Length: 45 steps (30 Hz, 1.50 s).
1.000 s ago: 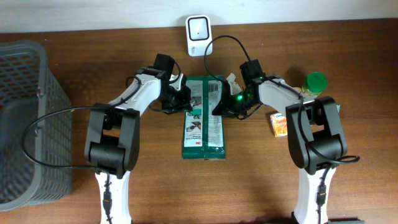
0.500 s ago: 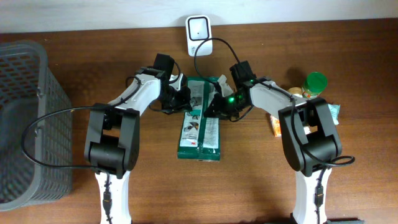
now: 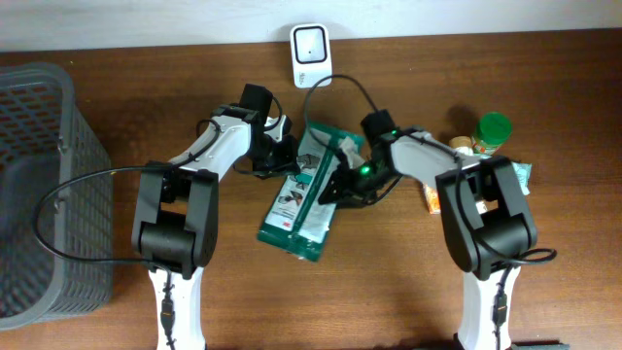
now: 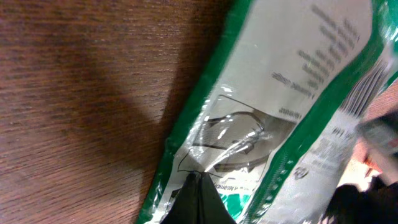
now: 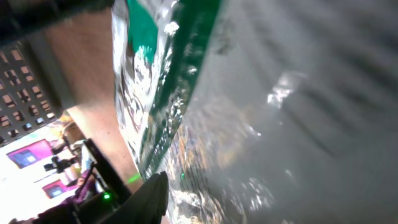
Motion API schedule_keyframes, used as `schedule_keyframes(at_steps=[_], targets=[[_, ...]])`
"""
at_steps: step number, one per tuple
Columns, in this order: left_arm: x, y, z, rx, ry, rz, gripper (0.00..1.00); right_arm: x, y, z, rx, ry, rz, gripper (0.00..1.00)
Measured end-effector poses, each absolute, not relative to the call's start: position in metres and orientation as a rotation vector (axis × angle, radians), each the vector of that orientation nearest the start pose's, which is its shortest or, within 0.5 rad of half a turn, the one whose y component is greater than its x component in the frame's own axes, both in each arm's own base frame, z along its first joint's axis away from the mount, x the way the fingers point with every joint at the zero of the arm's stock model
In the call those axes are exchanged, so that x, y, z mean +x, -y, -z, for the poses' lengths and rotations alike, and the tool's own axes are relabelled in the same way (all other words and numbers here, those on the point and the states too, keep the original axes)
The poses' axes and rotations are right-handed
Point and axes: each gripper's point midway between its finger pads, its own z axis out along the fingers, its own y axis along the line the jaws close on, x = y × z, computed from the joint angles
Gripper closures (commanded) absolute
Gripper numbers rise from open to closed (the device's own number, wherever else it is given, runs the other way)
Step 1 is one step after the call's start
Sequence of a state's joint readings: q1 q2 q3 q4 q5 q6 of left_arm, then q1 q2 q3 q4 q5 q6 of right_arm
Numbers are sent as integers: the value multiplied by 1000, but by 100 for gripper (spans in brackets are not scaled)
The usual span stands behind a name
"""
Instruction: Scan the item barcode
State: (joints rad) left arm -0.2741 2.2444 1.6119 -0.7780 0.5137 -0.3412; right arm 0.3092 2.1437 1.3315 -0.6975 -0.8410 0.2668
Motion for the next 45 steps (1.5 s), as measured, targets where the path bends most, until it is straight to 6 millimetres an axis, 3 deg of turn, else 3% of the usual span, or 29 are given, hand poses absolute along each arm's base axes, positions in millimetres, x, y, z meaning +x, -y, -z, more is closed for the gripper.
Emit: schedule_keyframes(at_steps=[3, 6, 10, 17, 21, 23, 26, 29, 32, 34, 36, 42, 45], targets=[[414, 204, -3, -38, -3035, 833, 100, 326, -245, -10, -64, -3017, -1327, 69], [414, 203, -3, -41, -3034, 833, 100, 329, -236, -15, 0, -2908, -1230, 72], [414, 203, -3, -41, -3034, 833, 100, 343, -235, -29, 92, -2729, -1234, 75], [408, 203, -2, -57, -3060, 859, 100, 374, -238, -41, 191, -2581, -1239, 76], [400, 205, -2, -65, -3090, 880, 100, 394, -223, -49, 251, -2510, -1228, 74], [399, 207, -2, -58, -3094, 880, 100, 393, -215, -45, 287, -2528, -1223, 74], [396, 212, -2, -37, -3098, 881, 100, 376, -205, -29, 378, -2644, -1202, 74], [396, 213, -2, -35, -3098, 885, 100, 360, -208, -19, 406, -2721, -1185, 75], [396, 213, -2, -34, -3098, 885, 100, 361, -214, -11, 423, -2726, -1197, 78], [395, 213, -2, -34, -3098, 885, 100, 366, -217, -11, 412, -2701, -1211, 81], [395, 213, -2, -34, -3098, 885, 100, 371, -227, -17, 338, -2655, -1215, 96], [396, 213, -4, -35, -3098, 891, 100, 371, -234, -21, 230, -2630, -1227, 96], [406, 203, -13, -43, -3079, 882, 100, 369, -235, -43, 52, -2560, -1311, 96]])
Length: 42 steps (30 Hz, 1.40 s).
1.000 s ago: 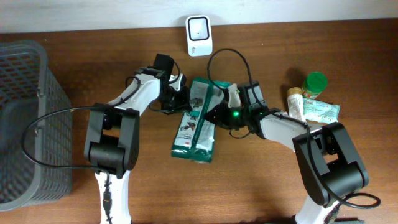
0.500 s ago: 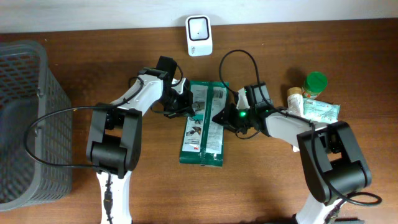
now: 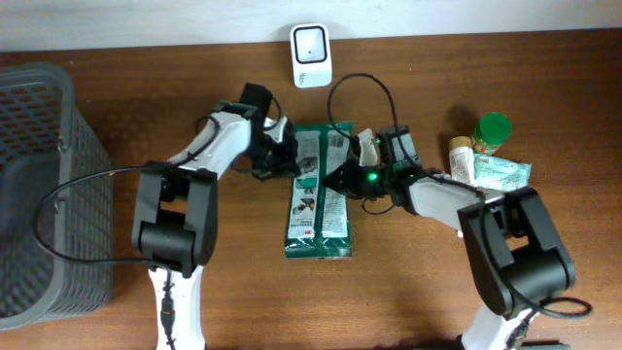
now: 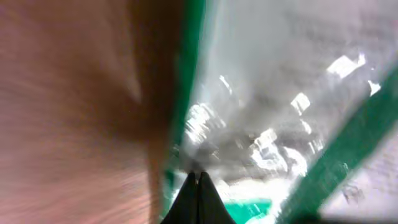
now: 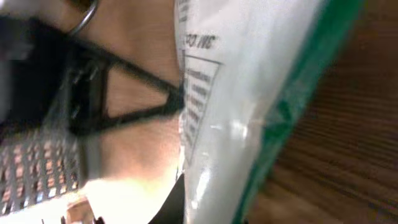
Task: Scan the item barcode
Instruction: 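Release the left gripper and lift the packet with the right gripper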
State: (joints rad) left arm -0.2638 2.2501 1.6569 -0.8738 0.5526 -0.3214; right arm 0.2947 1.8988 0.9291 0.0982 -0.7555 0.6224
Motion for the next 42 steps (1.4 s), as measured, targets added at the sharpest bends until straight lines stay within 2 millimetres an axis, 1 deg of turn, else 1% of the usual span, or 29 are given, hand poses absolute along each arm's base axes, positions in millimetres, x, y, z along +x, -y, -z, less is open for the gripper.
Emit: schedule_keyframes(at_steps=[2, 3, 4, 6, 8, 10, 11, 12, 13, 15, 16, 17, 18, 19, 20, 21, 22, 24, 28, 30, 32, 34, 35, 36, 37, 38, 39, 40, 42], targets=[[428, 183, -23, -94, -3024, 868, 100, 363, -239, -74, -105, -2473, -1389, 96], [441, 161, -28, -150, -2995, 837, 100, 358, -240, -95, -184, -2423, -1424, 96], [446, 142, -29, -202, -2986, 803, 100, 353, -241, -110, -234, -2392, -1444, 96], [451, 108, -28, -295, -2985, 725, 100, 342, -242, -122, -279, -2394, -1471, 96], [451, 79, -23, -348, -2996, 634, 100, 333, -240, -128, -296, -2443, -1485, 96], [450, 60, -19, -367, -3010, 525, 100, 324, -238, -136, -309, -2525, -1474, 96], [450, 54, -17, -358, -3017, 475, 100, 322, -235, -145, -341, -2557, -1443, 96], [450, 50, -16, -325, -3020, 436, 100, 317, -231, -150, -372, -2599, -1397, 96], [450, 48, -15, -285, -3021, 411, 99, 315, -228, -160, -418, -2618, -1349, 96], [450, 44, -14, -217, -3024, 373, 91, 318, -226, -177, -510, -2586, -1301, 96], [450, 42, -14, -196, -3023, 360, 77, 320, -226, -186, -564, -2561, -1278, 96], [450, 41, -14, -175, -3025, 348, 66, 323, -227, -195, -612, -2526, -1260, 96], [450, 41, -13, -159, -3025, 341, 57, 323, -227, -201, -645, -2506, -1249, 96], [450, 40, -13, -157, -3025, 335, 44, 325, -228, -208, -689, -2472, -1239, 96], [450, 39, -13, -151, -3025, 327, 29, 327, -229, -215, -716, -2441, -1233, 96], [450, 39, -13, -149, -3025, 326, 9, 328, -229, -220, -736, -2424, -1229, 96], [450, 39, -13, -136, -3025, 324, 0, 329, -231, -229, -771, -2388, -1228, 96], [450, 38, -13, -133, -3026, 319, 1, 327, -235, -242, -819, -2320, -1268, 96], [450, 34, -12, -142, -3028, 281, 1, 316, -243, -262, -887, -2193, -1422, 96], [451, 31, -12, -144, -3029, 257, 1, 314, -243, -267, -896, -2165, -1453, 96], [451, 30, -11, -144, -3029, 246, 1, 317, -242, -264, -882, -2183, -1435, 96], [452, 30, -12, -144, -3022, 240, 1, 328, -238, -254, -825, -2258, -1336, 96], [454, 29, -12, -142, -3015, 239, 1, 338, -233, -245, -766, -2323, -1238, 96], [454, 29, -12, -143, -3014, 235, 1, 346, -227, -237, -716, -2380, -1136, 96], [454, 29, -12, -143, -3014, 235, 1, 361, -219, -232, -655, -2430, -967, 96], [454, 29, -12, -142, -3014, 235, 1, 371, -212, -232, -623, -2450, -831, 96], [454, 29, -12, -142, -3014, 235, 1, 389, -203, -243, -582, -2431, -648, 96], [454, 29, -12, -143, -3014, 235, 1, 409, -195, -263, -541, -2377, -456, 96], [455, 29, -12, -142, -3012, 234, 1, 441, -184, -289, -490, -2276, -188, 96]])
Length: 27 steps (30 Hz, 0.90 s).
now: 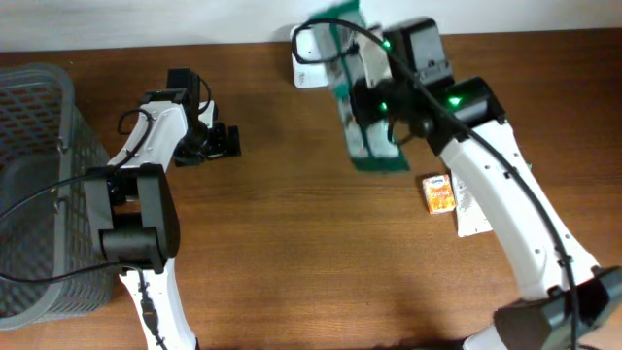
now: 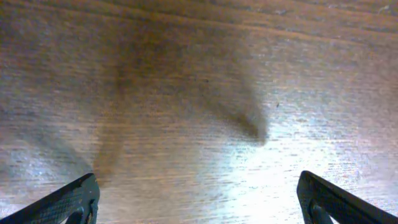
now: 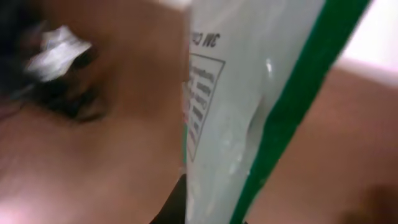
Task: Scan the item barcode
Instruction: 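Release the left gripper and lift the packet with the right gripper, then hold the packet barcode up in front of the scanner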
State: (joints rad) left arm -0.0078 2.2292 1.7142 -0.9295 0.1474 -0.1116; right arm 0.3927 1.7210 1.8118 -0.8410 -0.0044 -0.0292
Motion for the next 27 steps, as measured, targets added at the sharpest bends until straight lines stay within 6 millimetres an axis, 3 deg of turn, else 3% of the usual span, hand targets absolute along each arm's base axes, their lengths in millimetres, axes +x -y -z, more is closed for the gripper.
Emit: schedule_keyframes(at_steps=[3, 5, 9, 13, 15, 19, 27], targets=[[454, 29, -12, -143, -3014, 233, 1, 490, -176, -297, -456, -2125, 169, 96], [455, 28, -12, -142, -3011, 230, 1, 530, -177, -280, -481, -2017, 466, 96], [455, 28, -12, -142, -3012, 230, 1, 581, -177, -241, -633, -1849, 916, 96], [455, 28, -12, -143, -3013, 229, 1, 602, -170, -197, -750, -1788, 1207, 96], [454, 28, -12, -143, -3015, 230, 1, 611, -171, -172, -764, -1755, 1289, 96], [455, 28, -12, -143, -3014, 228, 1, 619, -173, -141, -818, -1711, 1372, 96], [455, 28, -12, -143, -3013, 229, 1, 619, -174, -141, -847, -1701, 1394, 96]])
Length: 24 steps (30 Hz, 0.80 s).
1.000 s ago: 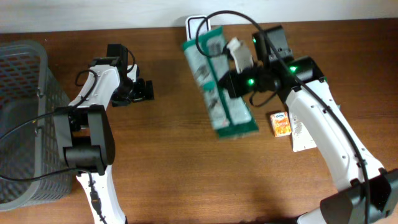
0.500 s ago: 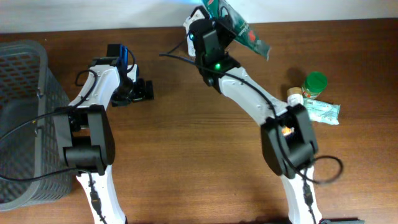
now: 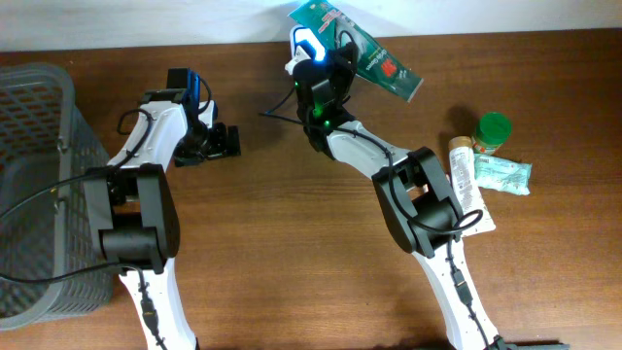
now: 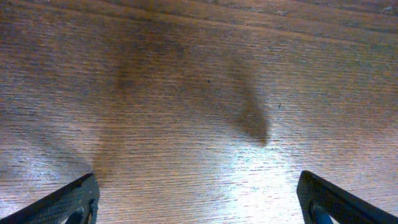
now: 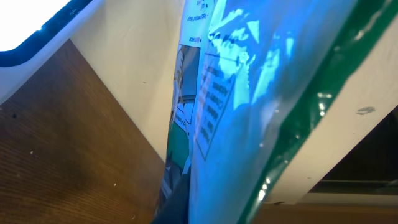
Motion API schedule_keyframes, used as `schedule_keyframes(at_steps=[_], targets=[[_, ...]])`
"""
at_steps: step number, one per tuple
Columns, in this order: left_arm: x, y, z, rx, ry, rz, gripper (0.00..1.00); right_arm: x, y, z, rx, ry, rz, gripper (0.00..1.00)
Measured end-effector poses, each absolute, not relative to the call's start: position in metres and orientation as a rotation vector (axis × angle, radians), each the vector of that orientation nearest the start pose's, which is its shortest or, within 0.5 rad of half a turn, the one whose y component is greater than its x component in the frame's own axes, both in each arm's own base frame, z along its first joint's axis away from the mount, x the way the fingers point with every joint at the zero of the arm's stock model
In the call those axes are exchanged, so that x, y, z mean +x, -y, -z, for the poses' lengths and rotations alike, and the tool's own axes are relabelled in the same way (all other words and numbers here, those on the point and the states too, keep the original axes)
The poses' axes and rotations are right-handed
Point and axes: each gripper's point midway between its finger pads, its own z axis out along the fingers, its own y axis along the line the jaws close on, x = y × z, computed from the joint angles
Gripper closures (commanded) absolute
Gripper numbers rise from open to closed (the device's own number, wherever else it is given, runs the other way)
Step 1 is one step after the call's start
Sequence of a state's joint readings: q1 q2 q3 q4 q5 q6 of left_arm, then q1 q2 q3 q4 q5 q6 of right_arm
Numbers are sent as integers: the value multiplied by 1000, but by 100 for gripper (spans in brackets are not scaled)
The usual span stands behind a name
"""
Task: Scan the item barcode
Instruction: 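Hold the packet barcode up in front of the scanner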
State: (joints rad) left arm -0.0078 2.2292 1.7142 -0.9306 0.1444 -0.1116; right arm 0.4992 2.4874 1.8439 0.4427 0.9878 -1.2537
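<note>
A green and white plastic package [image 3: 374, 58] hangs tilted over the table's back edge, right beside the white scanner [image 3: 304, 45], which glows blue. My right gripper [image 3: 335, 60] is shut on the package's left end. In the right wrist view the package [image 5: 249, 112] fills the frame, washed in blue light, with the scanner [image 5: 25, 25] at the top left and my right gripper [image 5: 186, 202] pinching its lower edge. My left gripper [image 3: 222, 142] rests open on the left of the table, and its fingertips [image 4: 74, 199] stand wide apart over bare wood.
A grey mesh basket [image 3: 39, 185] stands at the far left. At the right lie a green-capped bottle [image 3: 494, 130], a small carton [image 3: 460, 152] and a white and green packet [image 3: 501, 175]. The wall runs behind the scanner.
My right gripper has carried the package from in front of the scanner up to the scanner at the back edge, where blue light now falls on it. The left arm has not moved.
First both grippers were on the package as it lay slanted on the table. Then it lay straight, both grippers still at it. Later the left gripper stood open off to the left while the right held the package raised, and now it is at the scanner.
</note>
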Motion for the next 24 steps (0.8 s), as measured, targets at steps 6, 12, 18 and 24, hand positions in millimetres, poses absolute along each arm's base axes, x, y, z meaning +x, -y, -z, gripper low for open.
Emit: schedule_keyframes(at_steps=[6, 12, 18, 24], targets=[[454, 28, -12, -143, -3014, 229, 1, 613, -183, -143, -846, -1699, 1405, 96], [455, 28, -12, -143, -3013, 229, 1, 593, -178, -149, -964, -1801, 1421, 96], [455, 28, -12, -142, -3011, 229, 1, 541, -180, -225, -877, -1977, 964, 96], [455, 28, -12, -142, -3010, 229, 1, 449, -163, -287, -665, -2211, 414, 96]])
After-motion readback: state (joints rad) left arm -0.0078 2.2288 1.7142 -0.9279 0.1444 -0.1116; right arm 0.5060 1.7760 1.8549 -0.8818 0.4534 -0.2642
